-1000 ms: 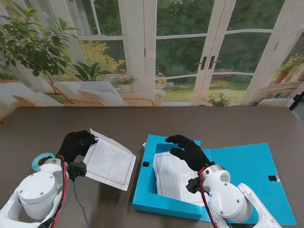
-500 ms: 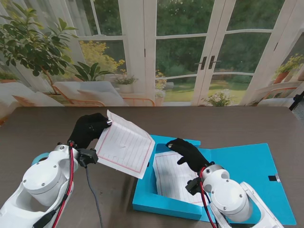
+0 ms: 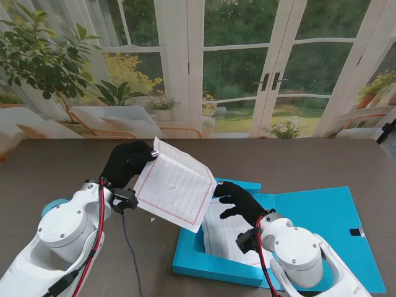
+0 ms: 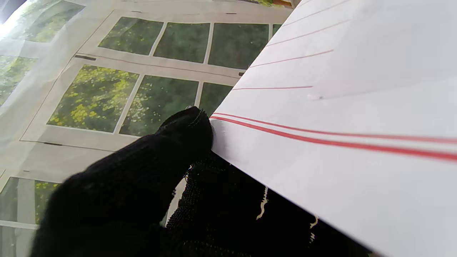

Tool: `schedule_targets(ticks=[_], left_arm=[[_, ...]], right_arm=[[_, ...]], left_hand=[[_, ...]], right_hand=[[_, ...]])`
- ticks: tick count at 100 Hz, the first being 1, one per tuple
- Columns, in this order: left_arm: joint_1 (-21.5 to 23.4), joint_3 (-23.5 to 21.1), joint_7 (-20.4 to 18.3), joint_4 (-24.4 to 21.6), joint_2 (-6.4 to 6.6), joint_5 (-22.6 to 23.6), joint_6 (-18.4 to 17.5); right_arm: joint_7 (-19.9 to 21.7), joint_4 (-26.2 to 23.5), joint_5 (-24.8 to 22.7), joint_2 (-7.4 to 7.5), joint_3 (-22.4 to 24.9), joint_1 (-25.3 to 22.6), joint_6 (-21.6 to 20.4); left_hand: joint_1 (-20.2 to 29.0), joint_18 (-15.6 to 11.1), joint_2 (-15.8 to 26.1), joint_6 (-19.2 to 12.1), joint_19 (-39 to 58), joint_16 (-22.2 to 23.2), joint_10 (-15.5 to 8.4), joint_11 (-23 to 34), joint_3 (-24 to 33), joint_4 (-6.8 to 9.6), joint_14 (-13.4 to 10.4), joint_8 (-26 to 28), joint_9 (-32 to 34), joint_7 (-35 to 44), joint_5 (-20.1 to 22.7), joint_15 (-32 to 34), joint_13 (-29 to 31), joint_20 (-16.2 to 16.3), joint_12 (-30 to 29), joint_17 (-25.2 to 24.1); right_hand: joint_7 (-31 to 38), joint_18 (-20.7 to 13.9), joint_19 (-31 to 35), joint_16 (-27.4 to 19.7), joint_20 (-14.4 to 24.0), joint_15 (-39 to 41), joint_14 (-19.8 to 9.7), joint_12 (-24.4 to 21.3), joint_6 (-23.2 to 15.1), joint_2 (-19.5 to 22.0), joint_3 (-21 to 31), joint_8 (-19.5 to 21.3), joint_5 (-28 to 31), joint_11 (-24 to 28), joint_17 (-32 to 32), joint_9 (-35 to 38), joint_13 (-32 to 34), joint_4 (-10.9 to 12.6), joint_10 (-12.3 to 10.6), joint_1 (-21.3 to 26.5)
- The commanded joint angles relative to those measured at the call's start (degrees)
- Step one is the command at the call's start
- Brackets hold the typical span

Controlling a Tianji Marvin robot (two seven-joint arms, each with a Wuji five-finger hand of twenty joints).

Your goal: Peel a label from the label roll, stick it on the side of the file box and file the documents

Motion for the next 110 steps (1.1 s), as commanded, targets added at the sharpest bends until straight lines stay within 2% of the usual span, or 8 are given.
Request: schedule_targets(ticks=[1,49,54,71,84,91,94,110], left_arm=[[-0.1,0.4,-1.3,-0.2,-0.43,-0.6,-0.3],[-0.8,2.0,-2.6,1.2,-0.36,-1.8,-0.1],[-0.9,2.2,-2.7,1.5,-0.36,-1.9,0.1],[-1.2,2.7,-3.2,2.5,-0.34,-1.6,0.8],[-1.3,3.0,-3.2,3.2,-0.42,-1.5,1.4],[-1.3,3.0,-3.1,3.6,-0.46,-1.5,1.8],[-1.3,3.1,-3.1,3.7,-0.49,-1.5,2.0],[-1.5,3.1,-3.1,4.5,-0.52,-0.8,2.9]], right_arm=[[0.4,-0.2,0.2,-0.69,-0.6,0.1,0.1],[-6.0,0.3,9.3,-3.06,-1.8,0.2,-2.8],[-6.7,0.3,10.3,-3.30,-1.9,0.2,-3.5],[-9.7,0.6,11.5,-4.09,-2.3,0.1,-5.6],[-13.2,1.2,11.1,-4.89,-2.8,0.2,-7.3],[-14.5,1.6,10.7,-5.18,-3.0,0.2,-8.3],[-14.9,1.7,10.6,-5.26,-3.0,0.2,-8.7],[-16.0,1.3,10.5,-5.40,-2.5,-0.4,-10.3]], left_hand=[[2.8,0.6,-3.2,-1.3,1.8,1.0,-1.1,0.8,2.3,2.50,2.0,1.5,1.9,3.4,-1.2,2.0,-0.2,0.5,1.0,-0.9],[3.1,0.5,-2.7,-1.1,1.5,1.2,-0.8,0.7,1.9,2.52,2.2,1.5,1.6,3.3,-1.2,2.0,-0.8,1.1,1.2,-1.7],[3.2,0.5,-2.7,-1.1,1.4,1.3,-0.6,0.7,1.8,2.52,2.3,1.4,1.6,3.2,-1.3,2.0,-1.1,1.2,1.2,-2.0],[3.3,0.4,-2.3,-0.9,1.4,1.5,-0.5,0.7,1.4,2.46,2.5,1.5,1.3,3.1,-1.6,2.2,-1.6,1.5,1.2,-2.7],[3.6,0.4,-1.9,-0.7,1.4,1.6,-0.2,0.7,0.9,2.48,2.9,1.5,1.1,3.0,-1.6,2.4,-2.2,1.9,1.4,-3.5],[3.7,0.4,-1.7,-0.6,1.3,1.7,-0.1,0.7,0.7,2.47,2.9,1.5,0.9,2.9,-1.8,2.4,-2.5,2.0,1.4,-4.0],[3.7,0.3,-1.5,-0.5,1.3,1.7,0.0,0.6,0.6,2.41,3.0,1.5,0.8,2.8,-1.8,2.5,-2.6,2.1,1.4,-4.3],[4.2,0.6,-0.7,-0.2,0.7,1.9,0.6,0.6,-0.4,2.20,3.5,1.5,0.3,2.4,-2.1,2.7,-3.5,2.6,1.6,-5.1]], right_hand=[[0.3,-0.8,-1.2,0.6,0.6,-0.7,0.2,0.0,-0.9,1.7,-2.0,0.5,1.7,-0.1,-29.7,1.1,1.8,-1.5,0.4,0.0],[0.9,0.7,-1.6,2.2,1.4,1.5,2.2,1.0,-2.3,-3.3,-1.1,1.1,8.0,1.9,-27.3,5.6,5.9,0.6,1.7,11.0],[1.2,1.5,-1.4,2.7,2.1,2.9,2.6,1.5,-1.8,-5.4,-0.6,1.5,9.9,2.4,-26.2,7.1,6.8,4.4,2.2,14.6],[4.3,4.0,0.8,4.8,3.9,9.7,4.2,3.8,-1.0,-16.4,8.9,3.6,17.2,5.4,-22.4,13.7,11.2,20.0,3.0,13.7],[7.3,7.2,7.6,6.6,2.4,17.8,5.6,6.7,-1.7,-25.4,7.7,6.7,26.6,7.8,-16.1,24.2,19.8,27.2,2.8,26.0],[15.5,8.5,14.0,7.6,-0.1,21.0,5.7,7.8,-3.0,-31.7,9.2,-2.3,28.7,8.6,-13.3,30.0,25.2,23.0,2.0,33.0],[18.9,8.8,18.2,8.0,-1.3,22.3,5.5,8.4,-3.4,-34.8,10.0,-4.2,29.1,8.7,-12.3,32.7,27.8,19.0,1.6,36.6],[23.6,9.5,33.5,9.8,-7.8,25.7,5.6,11.7,-6.3,-37.8,10.2,-3.8,33.5,8.2,-10.3,40.6,35.5,-0.4,0.5,47.7]])
